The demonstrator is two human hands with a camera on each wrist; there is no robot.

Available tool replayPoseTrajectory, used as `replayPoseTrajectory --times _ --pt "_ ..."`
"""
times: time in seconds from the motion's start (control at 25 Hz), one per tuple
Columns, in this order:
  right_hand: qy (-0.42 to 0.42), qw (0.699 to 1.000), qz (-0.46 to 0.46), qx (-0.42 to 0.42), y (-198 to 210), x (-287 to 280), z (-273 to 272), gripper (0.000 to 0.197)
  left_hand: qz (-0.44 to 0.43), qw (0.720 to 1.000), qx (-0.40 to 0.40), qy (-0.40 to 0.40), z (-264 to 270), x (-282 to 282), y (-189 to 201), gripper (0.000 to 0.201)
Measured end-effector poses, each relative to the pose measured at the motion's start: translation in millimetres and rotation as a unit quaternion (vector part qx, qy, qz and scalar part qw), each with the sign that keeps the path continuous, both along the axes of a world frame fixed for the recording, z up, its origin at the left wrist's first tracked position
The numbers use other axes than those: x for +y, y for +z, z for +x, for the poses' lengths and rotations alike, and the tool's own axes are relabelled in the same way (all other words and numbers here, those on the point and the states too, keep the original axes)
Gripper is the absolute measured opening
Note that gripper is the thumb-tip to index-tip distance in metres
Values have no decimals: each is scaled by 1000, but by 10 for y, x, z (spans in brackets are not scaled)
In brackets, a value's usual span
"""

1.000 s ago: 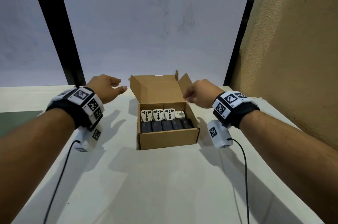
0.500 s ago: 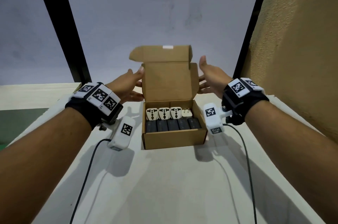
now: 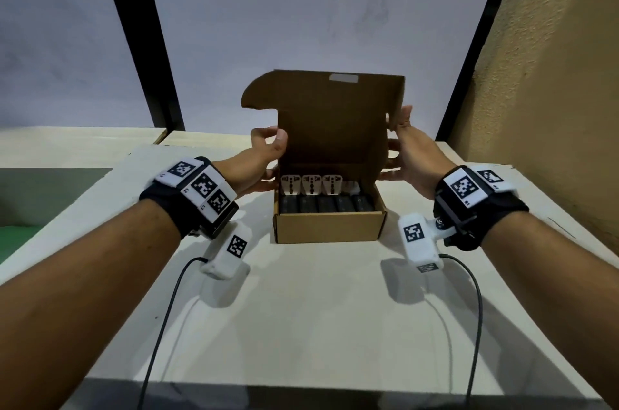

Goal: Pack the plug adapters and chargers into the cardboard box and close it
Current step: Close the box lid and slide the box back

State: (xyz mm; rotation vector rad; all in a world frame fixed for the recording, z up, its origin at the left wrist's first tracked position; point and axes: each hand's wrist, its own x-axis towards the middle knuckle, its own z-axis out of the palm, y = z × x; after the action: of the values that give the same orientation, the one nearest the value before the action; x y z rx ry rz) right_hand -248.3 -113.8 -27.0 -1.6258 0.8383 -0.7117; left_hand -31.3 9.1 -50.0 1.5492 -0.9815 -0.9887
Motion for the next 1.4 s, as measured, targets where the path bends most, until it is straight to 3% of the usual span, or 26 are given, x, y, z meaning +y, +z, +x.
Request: replayPoseTrajectory --times 0.2,0.28,0.36,0.44,0.52,0.56,0.68,0.8,0.88,1.08,1.24,1.32,1.4 --pt "-45 999 -2 -17 -101 9 -16 66 -6 1000 20 -19 32 74 -68 23" --pt "-45 999 -4 -11 -101 11 -18 62 -12 1000 3 -23 56 104 -91 14" --pt "-49 998 -17 20 -116 2 -40 61 -26 999 -24 -40 87 130 -152 24" --pt "-43 997 -36 58 -152 6 -82 70 -11 988 -123 -90 141 190 -216 39" --pt "-7 988 -90 129 -183 29 -158 80 31 939 -309 -148 187 263 -255 57" --pt "10 980 -118 160 -195 41 -198 79 40 915 -364 -168 201 289 -261 58" --pt "47 967 -151 202 -171 51 -264 68 31 895 -408 -176 267 331 -250 64" --pt "74 946 -183 257 -150 24 -260 53 25 871 -462 -168 309 337 -237 88" --pt "77 927 -196 309 -139 41 -259 42 32 871 -460 -167 299 342 -238 85" --pt "67 928 -146 335 -58 31 -180 24 34 883 -436 -170 304 338 -179 69" --pt "76 923 -109 360 14 21 -131 20 94 942 -296 -126 239 317 -10 30" --pt "58 936 -86 338 -17 65 -127 21 103 951 -269 -114 213 292 16 47" --pt "30 944 -88 317 -80 129 -109 27 90 936 -318 -119 198 250 11 62"
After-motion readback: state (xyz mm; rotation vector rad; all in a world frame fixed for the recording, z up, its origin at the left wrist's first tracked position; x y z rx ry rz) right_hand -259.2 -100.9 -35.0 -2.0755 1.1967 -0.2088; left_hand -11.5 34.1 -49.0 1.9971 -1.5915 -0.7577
